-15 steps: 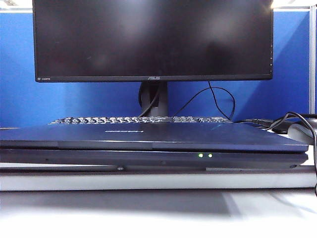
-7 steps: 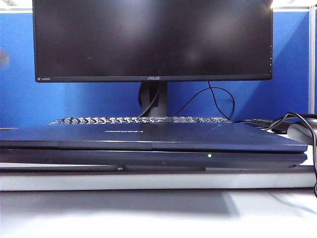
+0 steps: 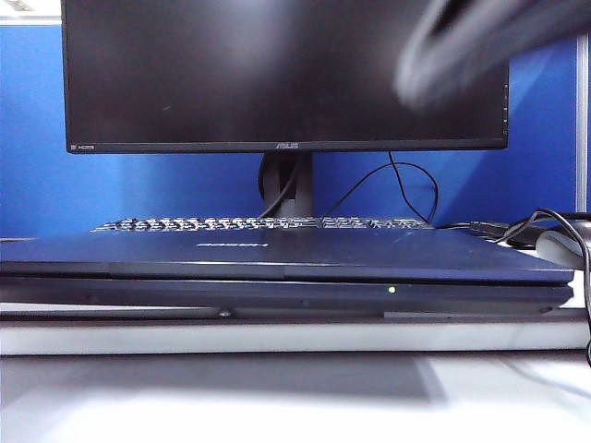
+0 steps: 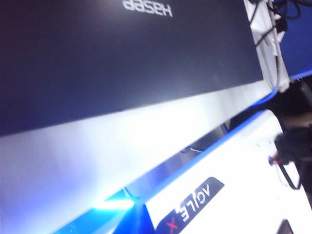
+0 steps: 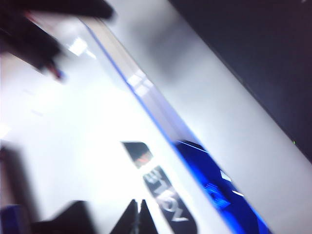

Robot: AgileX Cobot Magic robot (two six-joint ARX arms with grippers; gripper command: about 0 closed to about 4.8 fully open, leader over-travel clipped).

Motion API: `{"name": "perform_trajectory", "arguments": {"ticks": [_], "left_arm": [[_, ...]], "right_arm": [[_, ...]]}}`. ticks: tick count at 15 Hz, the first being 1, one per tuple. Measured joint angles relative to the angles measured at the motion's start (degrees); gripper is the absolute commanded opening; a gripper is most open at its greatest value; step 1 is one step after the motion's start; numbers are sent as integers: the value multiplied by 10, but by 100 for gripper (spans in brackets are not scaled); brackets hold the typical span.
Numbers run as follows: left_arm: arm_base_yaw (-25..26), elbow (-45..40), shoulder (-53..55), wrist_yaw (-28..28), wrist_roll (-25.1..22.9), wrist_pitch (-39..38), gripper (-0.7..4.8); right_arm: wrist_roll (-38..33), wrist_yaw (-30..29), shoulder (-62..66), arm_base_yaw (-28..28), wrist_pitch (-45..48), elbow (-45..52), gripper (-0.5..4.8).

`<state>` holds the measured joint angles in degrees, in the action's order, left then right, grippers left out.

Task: Open the lid of the black laptop.

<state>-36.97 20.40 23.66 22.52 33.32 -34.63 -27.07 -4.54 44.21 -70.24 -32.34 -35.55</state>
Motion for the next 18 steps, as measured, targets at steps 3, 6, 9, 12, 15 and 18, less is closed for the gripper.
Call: {"name": "perform_trajectory", "arguments": {"ticks": [3,6,9,12,15,18], "left_arm": [[-1,0,0,-45,11,0,-5],[-1,0,0,-92,17,0,-5],[-1,0,0,-131,25,0,-5],[-1,0,0,-158,26,1,-5],[-1,-1,0,-161,26,1,-5],[-1,-3,0,-156,26,1,-5]], "right_arm": [[-38,110,59,-45,31,0,-4],[-57,180,118,-44,49,0,-4],[-70,218,146,-44,50,0,-5],[-70,242,150,-42,55,0,-5],[-68,265,157,-17,56,1,-4],[-58,257,163,-3,59,2,-4]]}}
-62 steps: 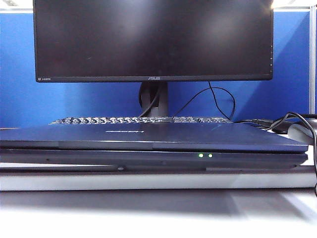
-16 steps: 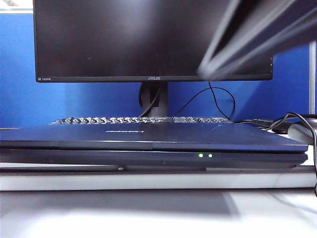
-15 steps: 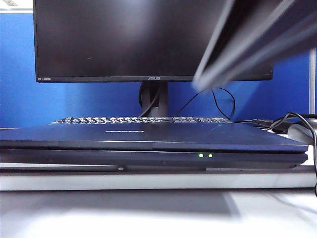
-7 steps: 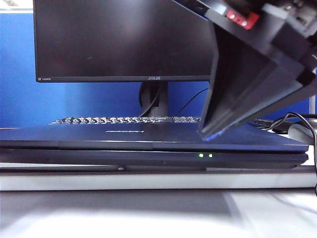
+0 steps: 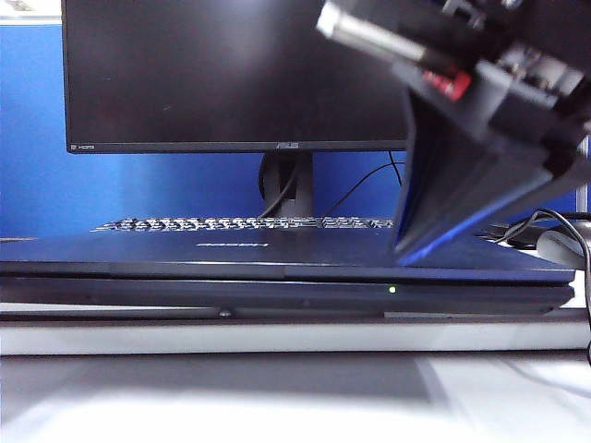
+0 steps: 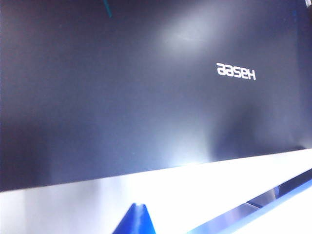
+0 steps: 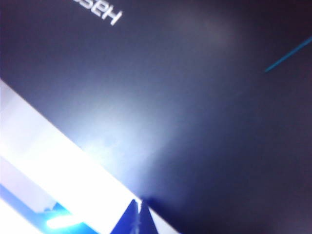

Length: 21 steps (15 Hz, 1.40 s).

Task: Open the lid of the black laptop.

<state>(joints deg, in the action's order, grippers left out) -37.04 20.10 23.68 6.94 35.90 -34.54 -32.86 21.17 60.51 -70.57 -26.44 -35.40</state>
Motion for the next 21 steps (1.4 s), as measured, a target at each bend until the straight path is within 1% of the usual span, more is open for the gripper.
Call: {"name": "perform_trajectory", "arguments": {"ticks": [3,6,8,9,13,16,21], "left_arm": [[0,0,4,5,0,0,-5],[0,-16,8,5,2,5,-5],[0,-28,8,2,11,15,-5],[0,-32,8,-2,12,17,-5],[0,-58,7,-21,24,66,-5],[0,-58,7,-42,24,73,-5],[0,-62,7,-52,23,80,-5]], "right_arm": [[4,-18,27,0,13,0,-4],[4,-19,44,0,36,0,-5],[10,-18,48,2,36,0,-4],[10,-18,50,2,36,0,-5],[12,-15,50,2,36,0,-5],[12,-13,50,5,36,0,-4],[12,-26,50,18,36,0,-5]]}}
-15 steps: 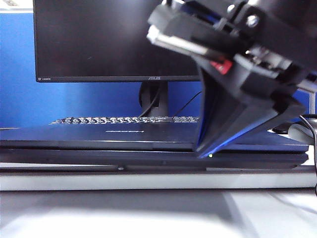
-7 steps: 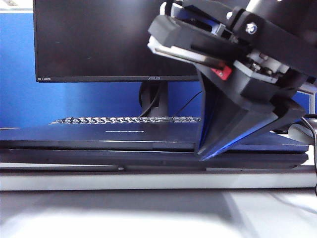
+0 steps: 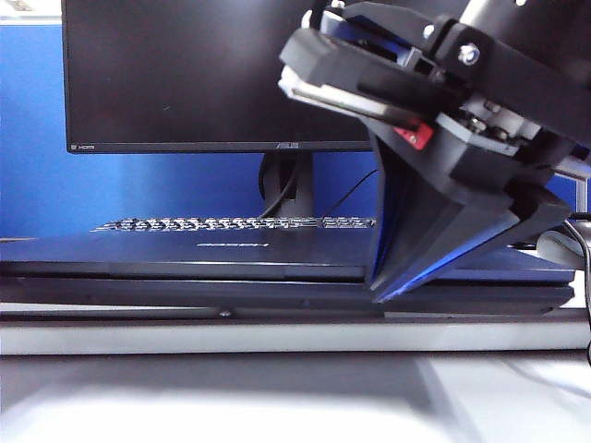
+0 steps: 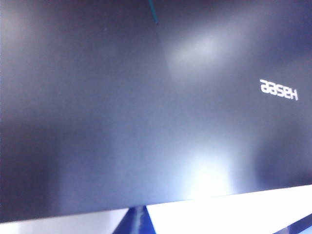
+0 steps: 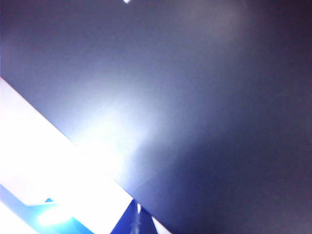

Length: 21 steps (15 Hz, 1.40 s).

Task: Open the lid of the black laptop.

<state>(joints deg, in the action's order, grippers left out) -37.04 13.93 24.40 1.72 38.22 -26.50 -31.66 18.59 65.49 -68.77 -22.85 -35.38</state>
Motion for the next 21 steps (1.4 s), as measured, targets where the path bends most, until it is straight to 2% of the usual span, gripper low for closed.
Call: {"name": "perform_trajectory", "arguments": {"ticks": [5,8,16,21], "left_arm": [[0,-24,0,-2,2,17,-5],[0,-24,0,56,2,55,-5],[0,-24,0,5,-3,43,-5],[0,-25,0,17,-4,49,-5]], "right_arm": [[2,-3,0,2,-1,0,-5],[2,-3,0,2,-1,0,-5],[2,-3,0,2,-1,0,-5],[2,-3,0,2,-2,0,-5]]}}
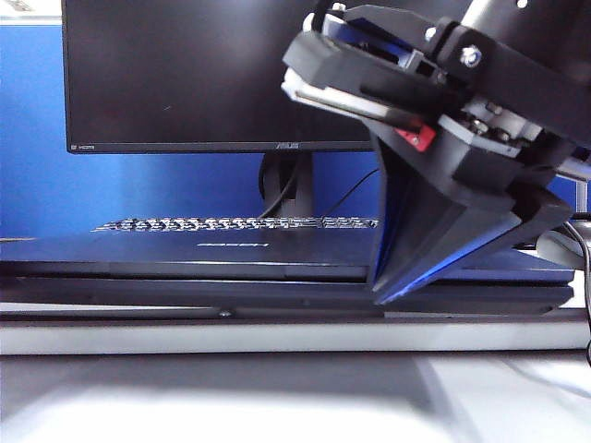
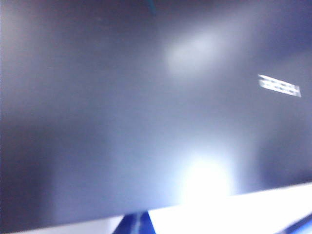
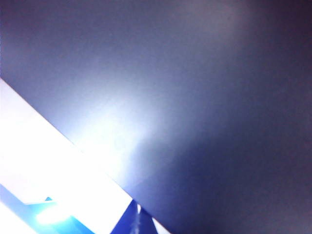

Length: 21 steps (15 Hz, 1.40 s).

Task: Open the lid of the black laptop.

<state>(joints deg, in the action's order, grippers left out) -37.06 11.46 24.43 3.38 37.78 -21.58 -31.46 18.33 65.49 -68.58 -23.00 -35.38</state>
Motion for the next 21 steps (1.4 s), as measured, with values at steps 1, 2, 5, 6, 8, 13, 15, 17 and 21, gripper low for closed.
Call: {"name": "perform_trajectory", "arguments": {"ticks": [1,2,5,6,8,13,15,17,21], "left_arm": [[0,0,0,12,0,7,-5],[0,0,0,18,0,9,-5],[0,0,-6,22,-3,16,-5],[0,0,-14,20,-7,12,-5],[0,0,-31,7,-7,-6,-5],[0,0,-36,-12,-9,-18,-5],[0,0,-36,-13,-9,-18,-5],[0,0,-36,-13,-13,-18,-5],[0,0,-36,-17,-22,-15,-5]], "right_arm": [[0,0,0,0,0,0,-5],[0,0,0,0,0,0,-5],[0,1,0,0,0,0,-4],[0,1,0,0,0,0,-5],[0,1,0,0,0,0,-5],[0,0,0,0,0,0,-5],[0,0,0,0,0,0,-4],[0,1,0,0,0,0,-4],[0,5,0,2,1,0,-5]]}}
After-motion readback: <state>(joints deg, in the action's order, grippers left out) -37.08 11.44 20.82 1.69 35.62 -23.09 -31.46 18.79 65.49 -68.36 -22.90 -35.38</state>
